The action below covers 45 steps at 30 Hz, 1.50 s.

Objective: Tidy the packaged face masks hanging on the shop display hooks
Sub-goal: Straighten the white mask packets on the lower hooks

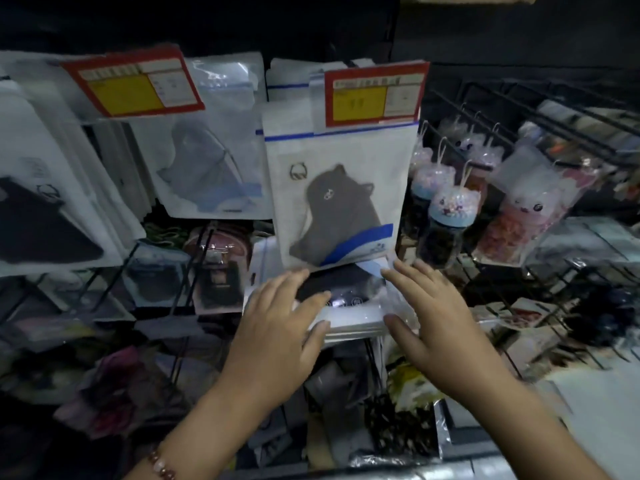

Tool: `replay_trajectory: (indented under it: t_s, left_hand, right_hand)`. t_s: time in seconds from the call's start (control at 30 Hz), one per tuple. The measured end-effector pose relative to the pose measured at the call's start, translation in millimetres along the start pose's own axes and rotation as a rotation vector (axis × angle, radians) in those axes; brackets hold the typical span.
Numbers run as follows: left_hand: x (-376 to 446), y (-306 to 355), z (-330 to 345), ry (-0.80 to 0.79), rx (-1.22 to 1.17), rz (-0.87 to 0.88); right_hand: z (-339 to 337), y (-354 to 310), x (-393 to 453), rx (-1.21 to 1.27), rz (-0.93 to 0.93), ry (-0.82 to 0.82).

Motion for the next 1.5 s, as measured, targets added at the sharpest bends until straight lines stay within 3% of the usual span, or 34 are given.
replay_trajectory:
  t_s: [0.4,0.8,1.1,1.5]
  left_hand:
    - [16.4,7.5,17.0,-0.162,-0.105,-0.017]
    - [13.5,9.0,15.8,-0.099,-0.055,0.028]
    - [11.3,13.5,12.5,0.092,0.008,0.315]
    - [5.0,16.3,19.7,0.120,-0.007,0.276]
  right_hand:
    - [6.5,19.7,-49.1,0.289,0.365,0.086]
    - [6.0,12.9,-42.7,0.425,0.399,0.300]
    - [11.9,19.8,-41.4,0.810,0.595,0.422]
    - [8.4,3.9,-40.9,0.897,0.618,0.467]
Point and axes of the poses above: each hand's wrist, its own x-axis towards the middle knuckle, its own z-axis out of the palm, y = z × x, the point moved 5 cm from there along x, towards the middle knuckle, and after that the axes turned 13 degrees about -z, right-handed, at the moved point
